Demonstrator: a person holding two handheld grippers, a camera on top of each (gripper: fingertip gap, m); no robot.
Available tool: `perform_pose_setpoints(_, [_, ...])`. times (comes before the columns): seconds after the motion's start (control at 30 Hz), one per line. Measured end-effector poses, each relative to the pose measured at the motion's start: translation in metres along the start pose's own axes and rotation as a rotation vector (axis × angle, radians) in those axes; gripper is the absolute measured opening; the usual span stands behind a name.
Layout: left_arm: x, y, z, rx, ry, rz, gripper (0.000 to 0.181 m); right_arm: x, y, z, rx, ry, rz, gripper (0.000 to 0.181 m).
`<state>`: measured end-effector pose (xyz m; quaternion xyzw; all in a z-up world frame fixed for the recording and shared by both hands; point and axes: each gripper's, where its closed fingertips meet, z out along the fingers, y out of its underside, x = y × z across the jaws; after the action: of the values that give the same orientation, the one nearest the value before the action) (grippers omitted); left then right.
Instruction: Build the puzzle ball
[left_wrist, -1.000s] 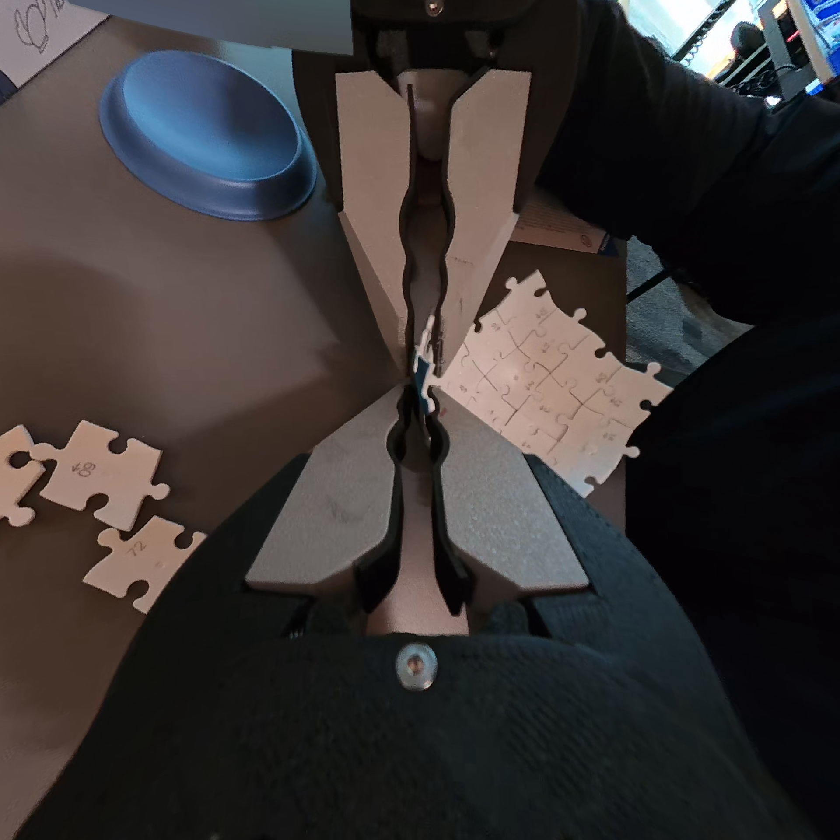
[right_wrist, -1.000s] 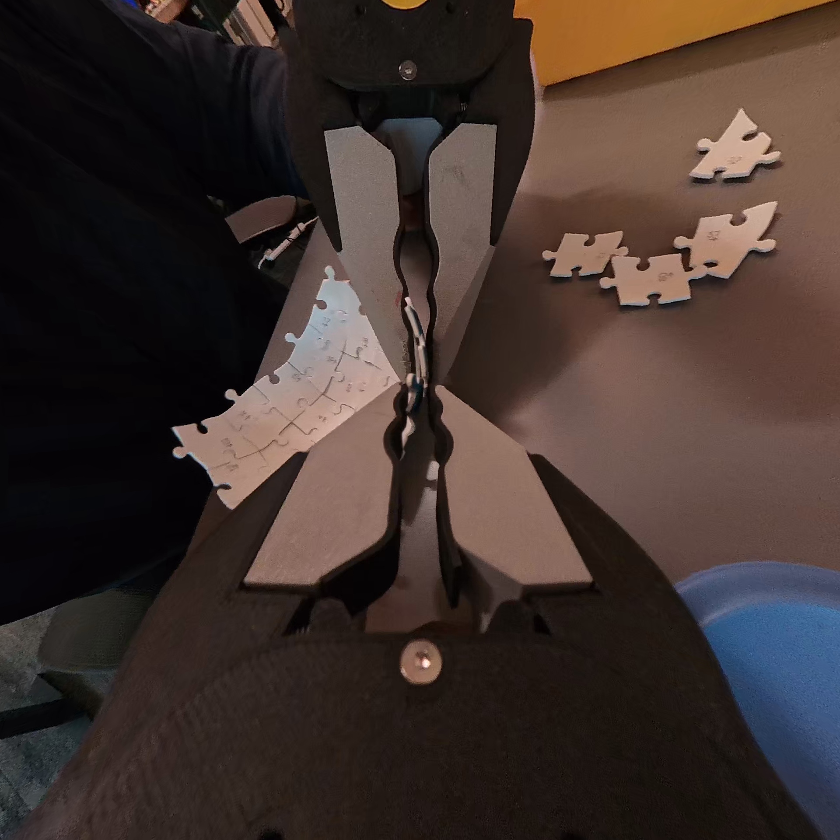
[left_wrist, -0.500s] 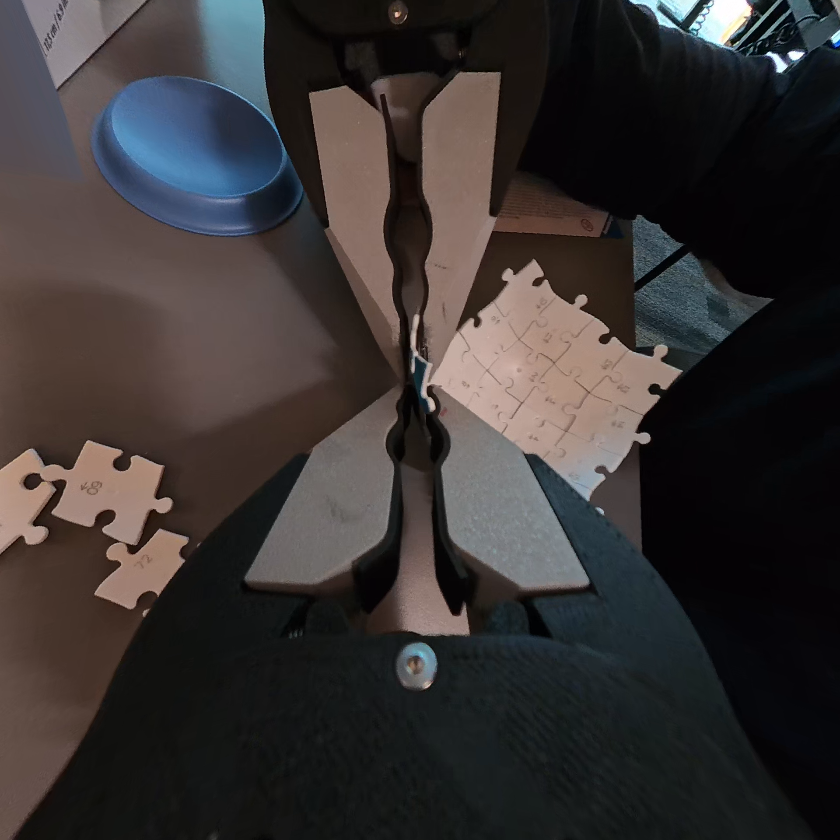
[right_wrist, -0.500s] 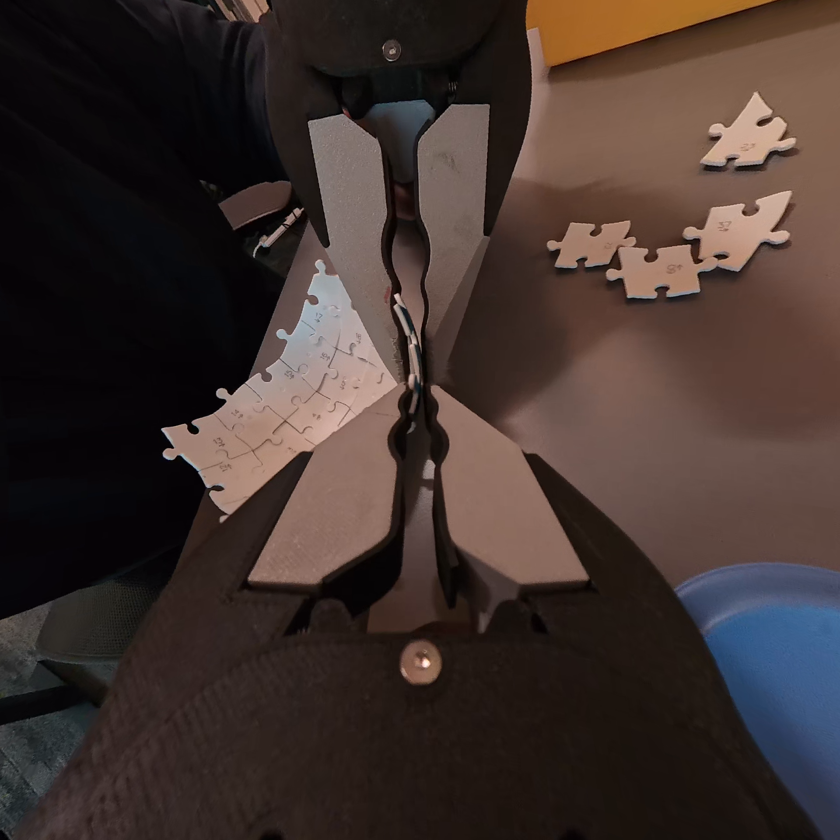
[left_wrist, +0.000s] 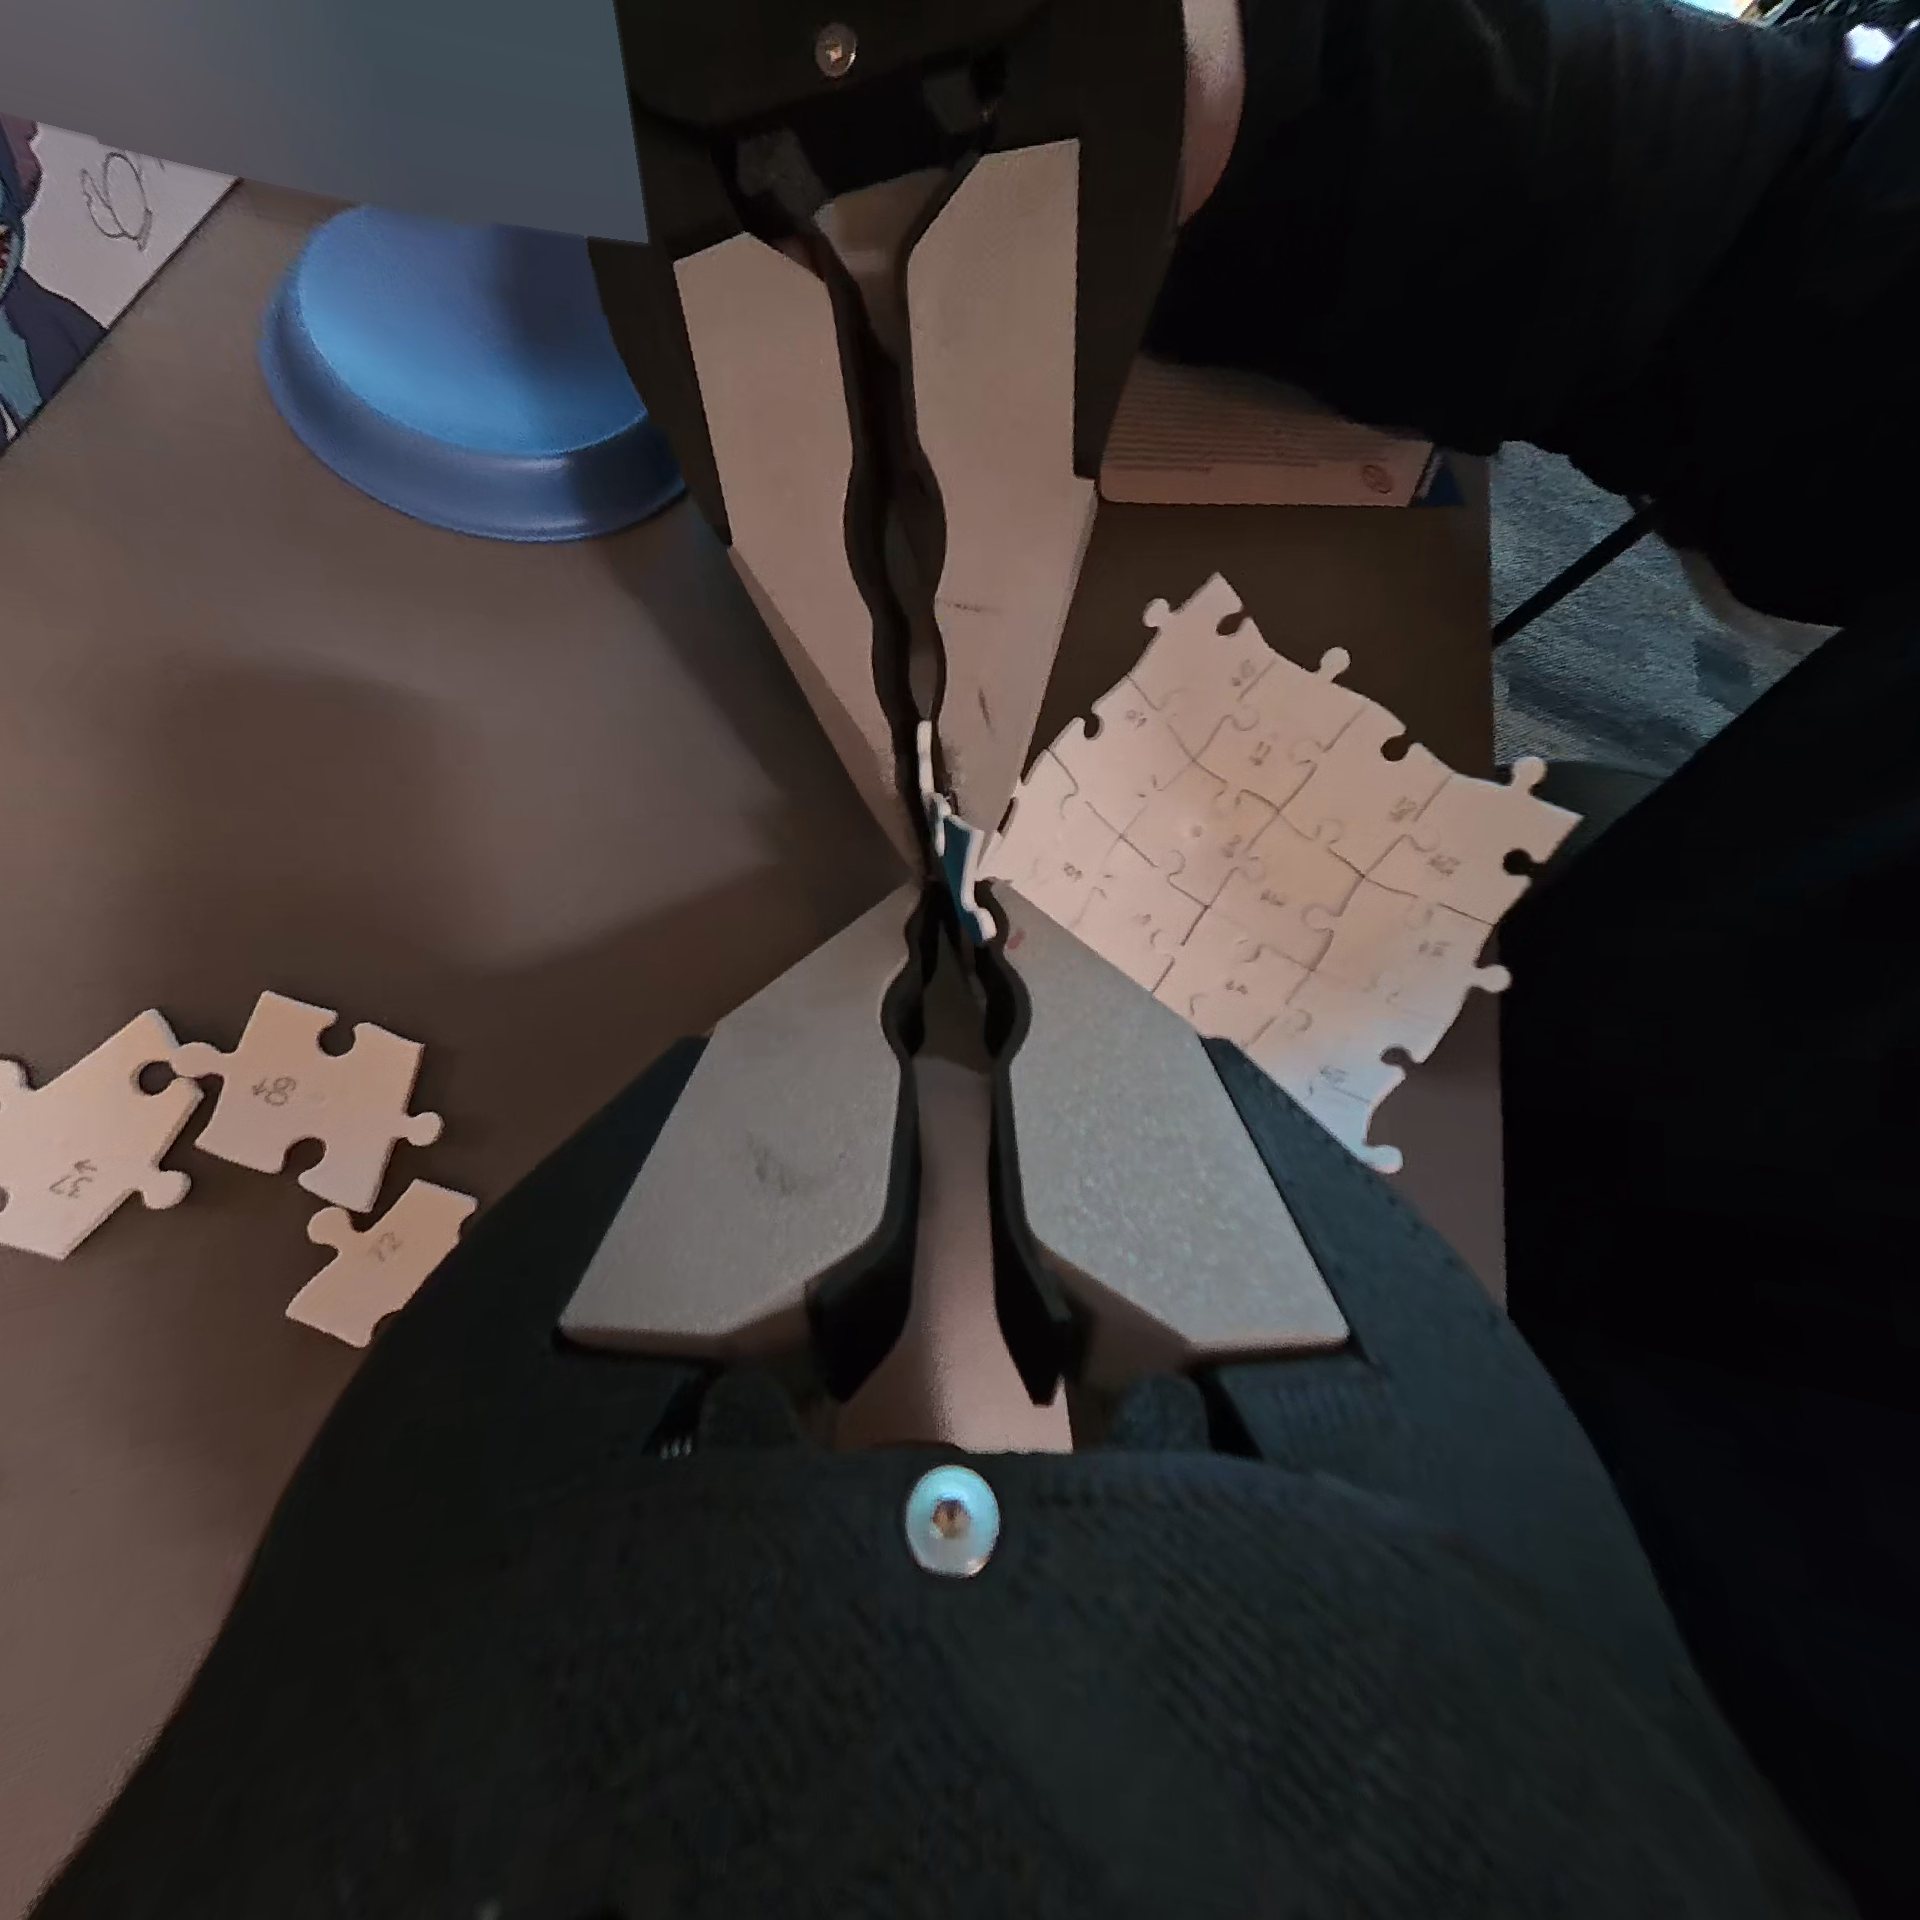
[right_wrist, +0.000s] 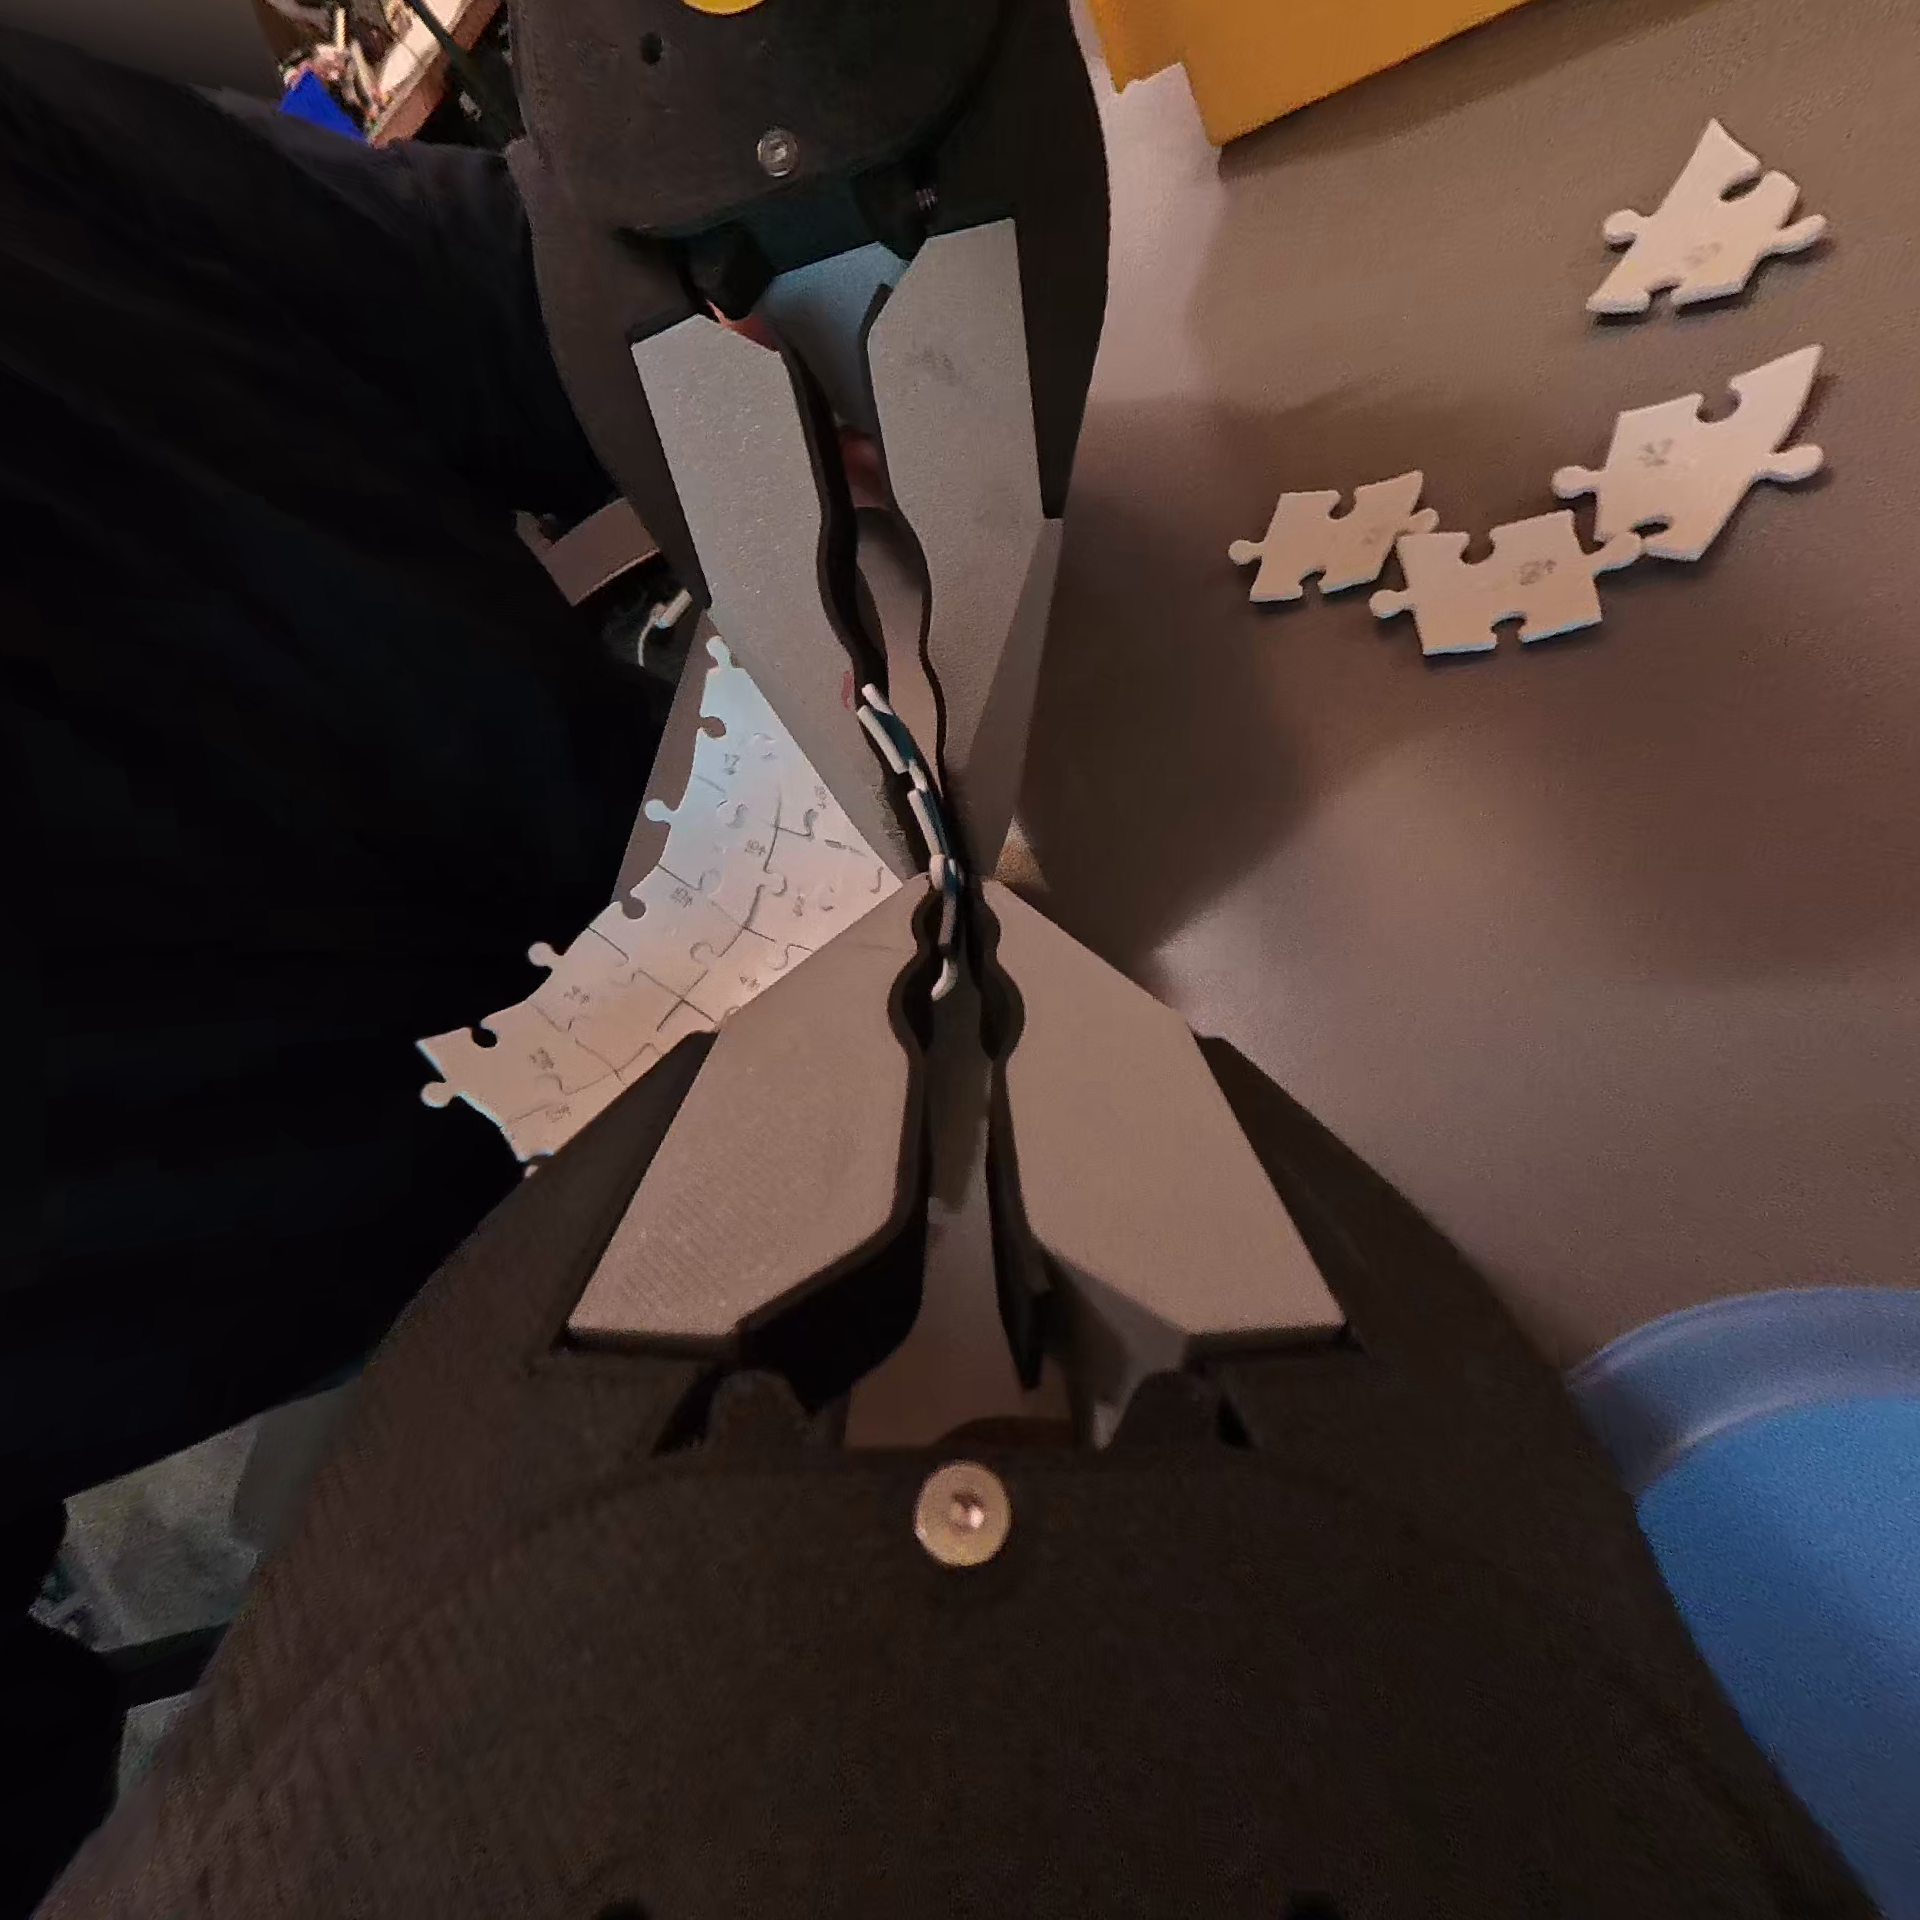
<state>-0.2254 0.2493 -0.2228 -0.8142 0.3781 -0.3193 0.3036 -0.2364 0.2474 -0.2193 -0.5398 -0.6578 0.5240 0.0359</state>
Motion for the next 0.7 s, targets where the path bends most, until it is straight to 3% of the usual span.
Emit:
perform_pose_setpoints(0.47, [0.0012, -0.0004, -0.0010, 0.005, 0.018, -0.018, 0.004, -0.0011, -0.0008, -0.0002, 0.015, -0.049, 0.119, 0.000])
perform_pose_setpoints(0.7, [-0.0035, -0.0012, -0.0009, 0.030, 0.043, -0.078, 0.003, 0.0019, -0.0018, -0.0014, 0.015, 0.033, 0.004, 0.003])
